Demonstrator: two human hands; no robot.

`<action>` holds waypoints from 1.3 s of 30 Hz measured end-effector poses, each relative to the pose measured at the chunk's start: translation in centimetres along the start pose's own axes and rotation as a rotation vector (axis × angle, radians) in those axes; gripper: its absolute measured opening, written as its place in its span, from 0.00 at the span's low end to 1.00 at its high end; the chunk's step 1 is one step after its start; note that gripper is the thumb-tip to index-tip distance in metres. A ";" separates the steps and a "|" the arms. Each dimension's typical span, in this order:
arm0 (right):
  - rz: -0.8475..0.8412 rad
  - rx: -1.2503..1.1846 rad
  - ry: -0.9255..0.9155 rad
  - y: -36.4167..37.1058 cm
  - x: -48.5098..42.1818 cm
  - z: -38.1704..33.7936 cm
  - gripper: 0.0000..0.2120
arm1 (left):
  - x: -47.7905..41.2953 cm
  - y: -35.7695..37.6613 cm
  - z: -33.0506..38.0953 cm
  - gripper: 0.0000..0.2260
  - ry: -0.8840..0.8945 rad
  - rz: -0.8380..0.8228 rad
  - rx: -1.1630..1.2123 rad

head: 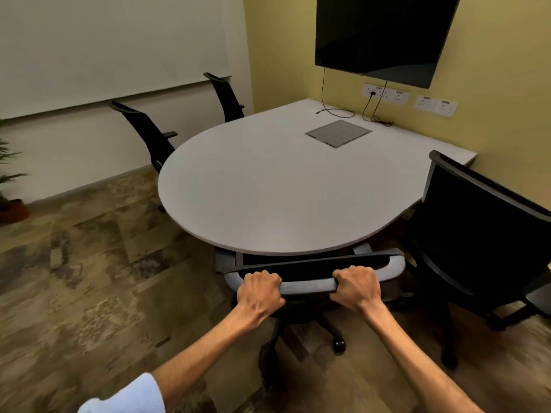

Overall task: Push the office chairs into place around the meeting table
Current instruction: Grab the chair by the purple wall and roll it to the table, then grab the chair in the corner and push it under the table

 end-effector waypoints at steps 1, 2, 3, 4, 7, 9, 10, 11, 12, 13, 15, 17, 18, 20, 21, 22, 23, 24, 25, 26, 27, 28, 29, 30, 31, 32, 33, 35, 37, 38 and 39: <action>-0.017 0.009 0.010 0.3 -0.7 0.8 0.13 | -0.7 0.0 0.4 0.10 -0.003 -0.001 0.015; -0.038 0.020 0.018 0.7 -1.3 1.7 0.12 | -1.5 0.1 0.8 0.10 -0.001 -0.001 0.019; -0.046 0.032 0.021 0.8 -1.9 2.2 0.12 | -2.0 0.0 1.1 0.10 0.004 0.006 0.014; -0.047 0.034 0.020 0.9 -2.5 2.5 0.12 | -2.7 -0.1 1.1 0.10 0.004 0.012 0.008; -0.023 -0.003 0.006 1.1 -4.3 2.9 0.11 | -4.7 0.0 0.5 0.10 -0.009 0.014 -0.005; -0.003 -0.020 -0.007 1.2 -5.5 2.8 0.12 | -5.9 -0.1 -0.1 0.10 -0.016 0.024 -0.020; 0.000 -0.024 -0.012 1.3 -6.2 2.9 0.11 | -6.5 -0.2 -0.3 0.09 -0.020 0.028 -0.022; -0.007 -0.027 -0.016 1.4 -6.9 3.0 0.11 | -7.1 -0.3 -0.5 0.09 -0.024 0.029 -0.018; -0.016 -0.025 -0.024 1.6 -7.6 3.1 0.10 | -7.8 -0.3 -0.5 0.08 -0.024 0.025 -0.014; -0.027 -0.026 -0.032 1.8 -8.3 3.4 0.10 | -8.5 -0.4 -0.5 0.08 -0.023 0.026 -0.013; -0.050 -0.039 -0.036 2.3 -9.6 3.8 0.09 | -9.9 -0.3 -0.7 0.08 -0.025 0.023 -0.014; -0.052 -0.056 -0.033 2.4 -10.4 3.9 0.09 | -10.9 -0.3 -1.2 0.07 -0.025 0.017 -0.038; -0.056 -0.069 -0.036 2.6 -10.7 3.8 0.10 | -11.2 -0.1 -1.5 0.06 -0.028 0.013 -0.044; -0.035 -0.077 -0.042 2.8 -11.0 3.9 0.10 | -11.7 -0.1 -1.8 0.04 -0.043 0.015 -0.041; -0.030 -0.062 -0.043 2.7 -11.0 4.0 0.10 | -11.7 -0.1 -1.8 0.04 -0.046 0.019 -0.042; -0.033 -0.046 -0.043 2.7 -11.0 4.2 0.10 | -11.7 0.1 -1.7 0.04 -0.043 0.010 -0.038; -0.034 -0.038 -0.032 2.7 -10.9 4.3 0.11 | -11.7 0.3 -1.5 0.05 -0.031 0.001 -0.034; -0.026 -0.036 -0.022 2.6 -10.9 4.5 0.11 | -11.8 0.5 -1.5 0.06 -0.020 0.001 -0.037; -0.023 -0.046 -0.019 2.6 -10.8 4.4 0.11 | -11.8 0.6 -1.6 0.08 -0.019 0.003 -0.037; -0.030 -0.070 -0.017 2.6 -10.8 4.5 0.10 | -11.8 0.6 -1.7 0.09 -0.022 0.002 -0.035; -0.035 -0.096 -0.017 2.6 -10.8 4.4 0.08 | -11.8 0.5 -1.7 0.10 -0.020 0.009 -0.026; -0.040 -0.120 -0.020 2.7 -10.8 4.4 0.08 | -11.7 0.3 -1.7 0.11 -0.009 0.033 -0.008; -0.046 -0.146 -0.035 2.8 -10.7 4.2 0.09 | -11.4 -0.1 -1.6 0.12 0.002 0.070 0.022; -0.036 -0.176 -0.052 2.7 -10.6 4.4 0.11 | -11.3 -0.5 -1.2 0.15 0.024 0.109 0.056; -0.021 -0.210 -0.078 2.7 -10.3 4.6 0.13 | -11.3 -0.8 -0.7 0.18 0.051 0.141 0.093; 0.000 -0.231 -0.107 2.6 -10.0 4.9 0.16 | -11.5 -1.2 0.1 0.22 0.088 0.168 0.130; 0.023 -0.224 -0.133 2.6 -9.7 5.5 0.21 | -12.0 -1.6 1.1 0.25 0.134 0.190 0.169; 0.077 -0.195 -0.127 2.2 -9.0 7.6 0.28 | -14.0 -2.8 4.0 0.29 0.237 0.241 0.253; 0.163 -0.209 -0.059 1.0 -8.7 10.6 0.29 | -16.5 -4.5 7.0 0.30 0.300 0.293 0.338; 0.211 -0.209 0.007 0.2 -8.7 12.6 0.29 | -18.1 -5.3 8.7 0.29 0.321 0.319 0.368; 0.257 -0.199 0.091 -0.7 -8.6 14.7 0.29 | -19.7 -6.1 10.4 0.29 0.340 0.345 0.385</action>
Point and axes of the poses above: each hand's wrist, its own x-axis away from the middle knuckle, its own y-axis out of the palm, z = x × y, the point moved 5 cm from there along -x, towards the middle knuckle, and after that the axes turned 3 degrees about -y, right-handed, at the moved point
